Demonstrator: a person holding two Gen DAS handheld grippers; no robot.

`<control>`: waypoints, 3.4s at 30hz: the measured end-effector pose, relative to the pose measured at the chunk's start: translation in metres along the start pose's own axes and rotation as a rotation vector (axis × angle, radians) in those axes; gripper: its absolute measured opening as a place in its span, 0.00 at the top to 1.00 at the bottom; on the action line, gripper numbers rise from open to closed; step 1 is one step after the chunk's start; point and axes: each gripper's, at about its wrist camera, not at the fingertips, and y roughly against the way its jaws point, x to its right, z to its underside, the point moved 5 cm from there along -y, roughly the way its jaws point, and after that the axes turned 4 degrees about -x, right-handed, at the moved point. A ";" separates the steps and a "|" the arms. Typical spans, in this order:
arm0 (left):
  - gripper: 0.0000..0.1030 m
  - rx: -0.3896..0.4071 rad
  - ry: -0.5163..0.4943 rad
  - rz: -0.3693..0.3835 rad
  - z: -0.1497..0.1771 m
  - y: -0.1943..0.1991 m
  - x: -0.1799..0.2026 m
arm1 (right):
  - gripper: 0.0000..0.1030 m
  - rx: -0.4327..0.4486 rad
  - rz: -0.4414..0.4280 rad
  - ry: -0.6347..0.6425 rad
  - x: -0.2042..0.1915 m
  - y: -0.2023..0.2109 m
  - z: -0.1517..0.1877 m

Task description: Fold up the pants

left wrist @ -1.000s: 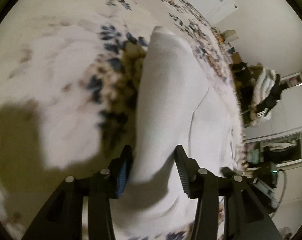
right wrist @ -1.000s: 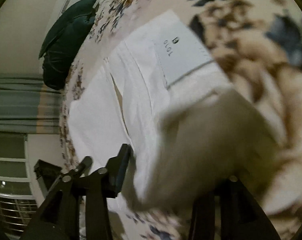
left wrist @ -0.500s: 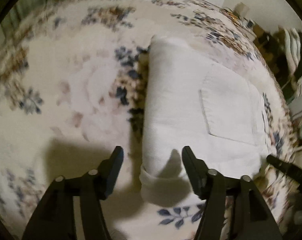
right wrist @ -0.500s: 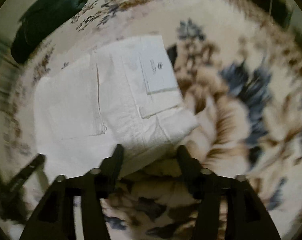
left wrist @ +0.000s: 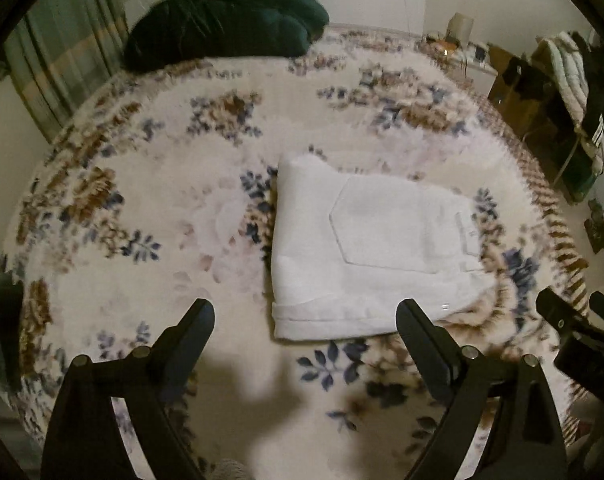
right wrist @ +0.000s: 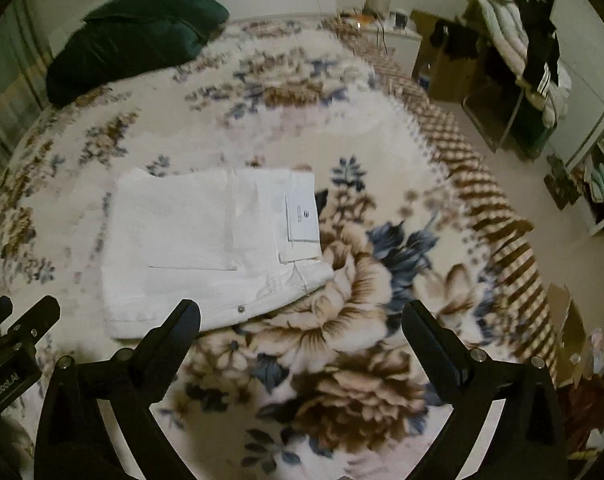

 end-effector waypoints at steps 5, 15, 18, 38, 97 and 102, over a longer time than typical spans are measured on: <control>0.10 0.072 0.017 -0.010 0.008 0.087 0.009 | 0.01 0.071 -0.020 0.011 0.011 0.088 0.008; 0.10 0.171 0.024 -0.001 0.049 0.244 0.028 | 0.01 0.219 -0.035 0.054 0.048 0.278 0.048; 0.10 0.199 0.034 0.003 0.064 0.288 0.033 | 0.01 0.255 -0.056 0.055 0.061 0.335 0.066; 0.00 0.311 0.057 0.015 0.120 0.429 0.021 | 0.00 0.404 -0.075 0.093 0.080 0.569 0.156; 0.00 0.322 0.052 -0.042 0.138 0.455 0.016 | 0.00 0.403 -0.111 0.117 0.069 0.568 0.155; 0.00 0.323 0.059 -0.043 0.140 0.458 0.018 | 0.00 0.403 -0.116 0.120 0.071 0.570 0.149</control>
